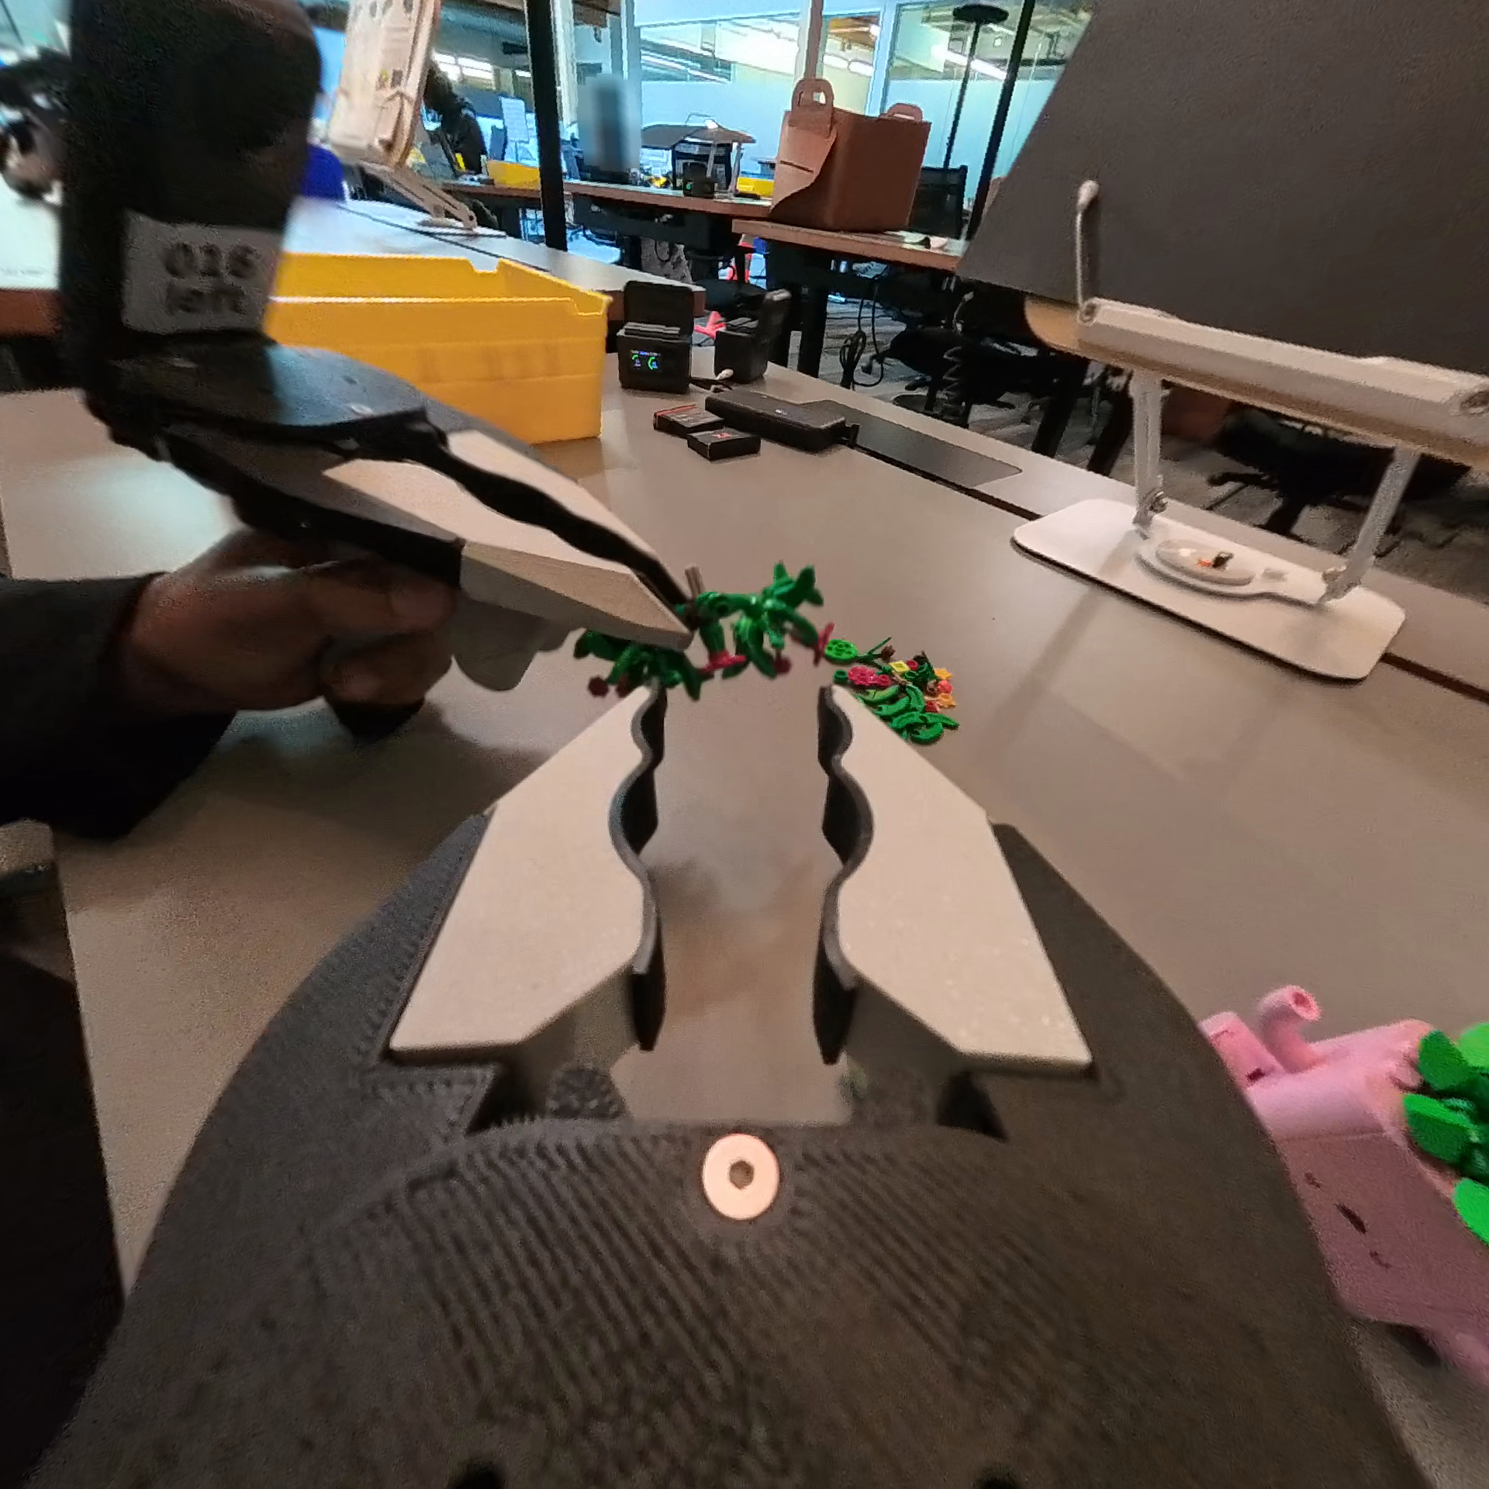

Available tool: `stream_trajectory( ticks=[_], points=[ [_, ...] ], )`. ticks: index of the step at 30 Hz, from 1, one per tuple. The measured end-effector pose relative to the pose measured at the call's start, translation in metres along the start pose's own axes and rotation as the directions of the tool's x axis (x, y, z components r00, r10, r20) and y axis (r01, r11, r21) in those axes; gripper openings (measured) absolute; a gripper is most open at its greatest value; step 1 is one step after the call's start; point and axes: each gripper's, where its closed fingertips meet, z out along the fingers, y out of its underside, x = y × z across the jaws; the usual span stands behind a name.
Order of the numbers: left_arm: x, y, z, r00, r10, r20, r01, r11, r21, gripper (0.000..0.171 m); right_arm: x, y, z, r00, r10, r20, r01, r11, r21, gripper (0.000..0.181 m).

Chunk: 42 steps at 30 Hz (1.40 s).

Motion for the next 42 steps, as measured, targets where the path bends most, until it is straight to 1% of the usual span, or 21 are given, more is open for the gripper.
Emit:
stream_trajectory(
  ticks=[1, 2, 3, 4, 5, 6, 8, 11, 14, 20, 24, 30, 32, 34, 35, 37, 42],
  points=[
    [-0.005, 0.000, -0.002, 0.989, 0.125, 0.078, -0.125, 0.992, -0.008, 0.001, -0.002, 0.000, 0.001, 1.000, -0.021, -0.003, 0.021, 1.000, -0.003, 0.037],
    [-0.009, 0.001, -0.004, 0.954, 0.259, 0.153, -0.257, 0.966, -0.031, 0.000, -0.003, 0.000, 0.001, 0.999, -0.040, -0.005, 0.040, 0.999, -0.003, 0.036],
    [-0.012, 0.003, -0.005, 0.903, 0.374, 0.211, -0.369, 0.927, -0.063, 0.000, -0.004, 0.000, 0.002, 0.998, -0.057, -0.006, 0.057, 0.998, 0.002, 0.035],
    [-0.013, 0.004, -0.004, 0.857, 0.450, 0.252, -0.442, 0.892, -0.090, 0.001, -0.006, -0.001, 0.002, 0.997, -0.073, -0.006, 0.073, 0.997, 0.009, 0.034],
    [-0.008, 0.006, -0.002, 0.832, 0.495, 0.251, -0.486, 0.868, -0.100, 0.001, -0.007, -0.002, 0.002, 0.996, -0.085, -0.007, 0.085, 0.996, 0.018, 0.034],
    [0.000, 0.005, 0.001, 0.827, 0.511, 0.234, -0.505, 0.859, -0.089, 0.001, -0.008, -0.003, 0.002, 0.996, -0.093, -0.006, 0.094, 0.995, 0.023, 0.033],
    [0.010, 0.002, 0.002, 0.824, 0.521, 0.220, -0.522, 0.851, -0.059, 0.001, -0.010, -0.003, 0.002, 0.995, -0.101, 0.004, 0.101, 0.995, 0.025, 0.031],
    [0.012, -0.004, -0.003, 0.805, 0.543, 0.240, -0.553, 0.833, -0.029, 0.001, -0.013, -0.003, 0.001, 0.995, -0.096, 0.033, 0.095, 0.995, 0.029, 0.024],
    [0.017, -0.005, -0.003, 0.815, 0.538, 0.216, -0.550, 0.835, -0.007, 0.001, -0.018, -0.006, -0.001, 0.995, -0.067, 0.074, 0.064, 0.997, 0.047, 0.021],
    [0.029, -0.002, 0.000, 0.827, 0.540, 0.155, -0.548, 0.837, 0.012, 0.001, -0.019, -0.010, -0.005, 0.993, -0.021, 0.115, 0.012, 0.997, 0.079, 0.016],
    [0.031, -0.002, 0.000, 0.836, 0.529, 0.141, -0.537, 0.843, 0.020, 0.001, -0.022, -0.010, -0.004, 0.991, -0.032, 0.127, 0.023, 0.997, 0.074, 0.008],
    [0.034, 0.001, 0.002, 0.852, 0.511, 0.114, -0.517, 0.855, 0.032, 0.001, -0.024, -0.007, -0.003, 0.991, -0.054, 0.121, 0.047, 0.997, 0.059, 0.005],
    [0.035, -0.001, 0.002, 0.889, 0.450, 0.080, -0.454, 0.890, 0.045, 0.001, -0.023, -0.007, -0.003, 0.992, -0.050, 0.117, 0.043, 0.997, 0.057, 0.005],
    [0.038, -0.006, -0.002, 0.948, 0.316, -0.015, -0.314, 0.945, 0.093, 0.002, -0.023, -0.007, -0.004, 0.992, -0.042, 0.119, 0.036, 0.998, 0.056, 0.005],
    [0.038, -0.010, -0.004, 0.968, 0.242, -0.061, -0.234, 0.966, 0.114, 0.005, -0.023, -0.006, -0.003, 0.992, -0.040, 0.122, 0.035, 0.998, 0.050, 0.005],
    [0.036, -0.012, -0.007, 0.982, 0.143, -0.126, -0.127, 0.984, 0.123, 0.012, -0.025, -0.006, -0.003, 0.990, -0.053, 0.130, 0.048, 0.998, 0.045, 0.005],
    [0.037, -0.008, -0.006, 0.981, 0.105, -0.165, -0.091, 0.992, 0.091, 0.011, -0.030, -0.002, -0.001, 0.988, -0.105, 0.117, 0.103, 0.994, 0.023, 0.004]
  ],
)
